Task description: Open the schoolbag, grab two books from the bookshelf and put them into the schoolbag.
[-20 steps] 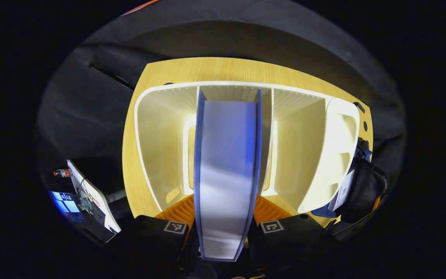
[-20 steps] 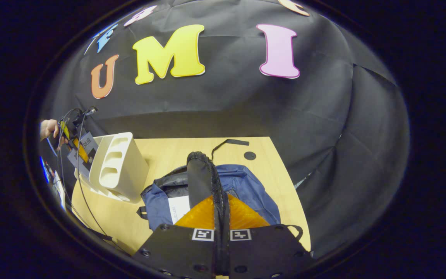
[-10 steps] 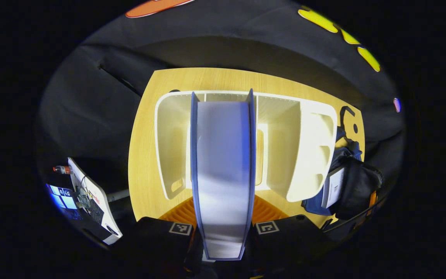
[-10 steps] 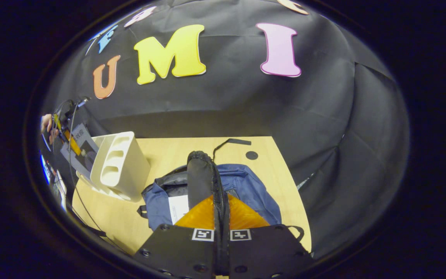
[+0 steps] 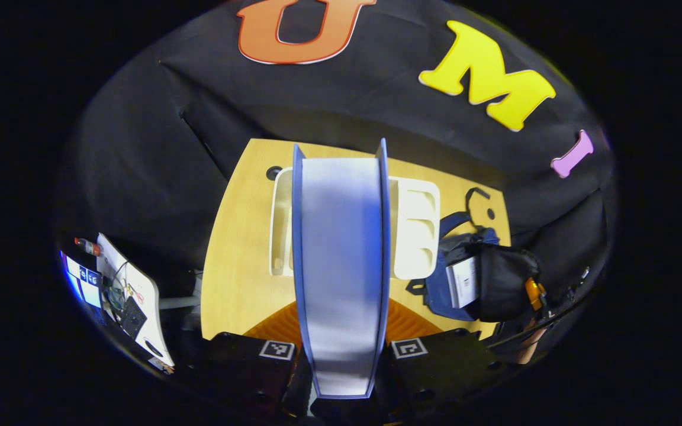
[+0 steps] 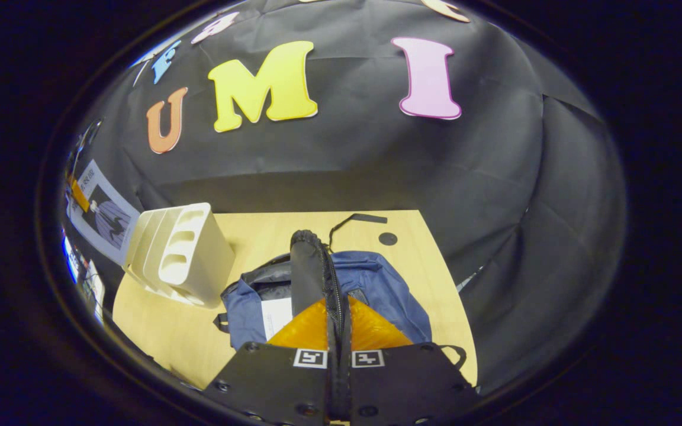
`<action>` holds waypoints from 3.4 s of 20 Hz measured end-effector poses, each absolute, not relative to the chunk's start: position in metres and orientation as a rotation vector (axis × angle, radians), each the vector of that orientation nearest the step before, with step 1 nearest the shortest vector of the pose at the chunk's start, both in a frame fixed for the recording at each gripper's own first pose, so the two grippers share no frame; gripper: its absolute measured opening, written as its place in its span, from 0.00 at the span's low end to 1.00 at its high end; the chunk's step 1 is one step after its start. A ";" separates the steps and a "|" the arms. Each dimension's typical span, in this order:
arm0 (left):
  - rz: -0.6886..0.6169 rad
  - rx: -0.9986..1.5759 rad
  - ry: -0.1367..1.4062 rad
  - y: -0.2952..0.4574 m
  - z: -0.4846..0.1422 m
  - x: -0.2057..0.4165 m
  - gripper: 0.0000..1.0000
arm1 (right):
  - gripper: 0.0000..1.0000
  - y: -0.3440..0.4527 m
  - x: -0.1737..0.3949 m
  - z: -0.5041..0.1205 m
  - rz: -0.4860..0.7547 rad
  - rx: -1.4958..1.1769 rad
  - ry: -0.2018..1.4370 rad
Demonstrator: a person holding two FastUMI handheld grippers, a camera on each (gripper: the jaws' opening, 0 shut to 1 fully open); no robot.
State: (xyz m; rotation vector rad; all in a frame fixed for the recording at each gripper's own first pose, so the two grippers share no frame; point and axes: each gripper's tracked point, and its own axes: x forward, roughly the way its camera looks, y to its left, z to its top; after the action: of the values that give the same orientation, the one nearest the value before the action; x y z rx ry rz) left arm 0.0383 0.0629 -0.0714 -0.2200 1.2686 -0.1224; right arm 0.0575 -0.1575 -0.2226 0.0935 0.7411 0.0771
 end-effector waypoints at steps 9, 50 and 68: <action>-0.366 -0.653 1.177 -0.050 -0.066 0.005 0.45 | 0.01 -0.158 0.046 -0.225 0.082 0.084 0.752; -0.629 -1.196 1.112 -0.407 -0.265 -0.001 0.44 | 0.00 -0.174 0.077 -0.183 0.146 -0.009 0.791; -0.585 -1.027 1.392 -0.400 -0.315 -0.025 0.71 | 0.03 -0.155 0.076 -0.204 0.165 -0.016 0.814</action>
State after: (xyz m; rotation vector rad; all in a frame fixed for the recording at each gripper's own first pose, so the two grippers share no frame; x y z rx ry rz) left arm -0.0253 -0.4002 -0.3149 -1.0270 1.3918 -0.5850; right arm 0.0762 -0.1546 -0.2036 -0.0165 0.8139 0.1647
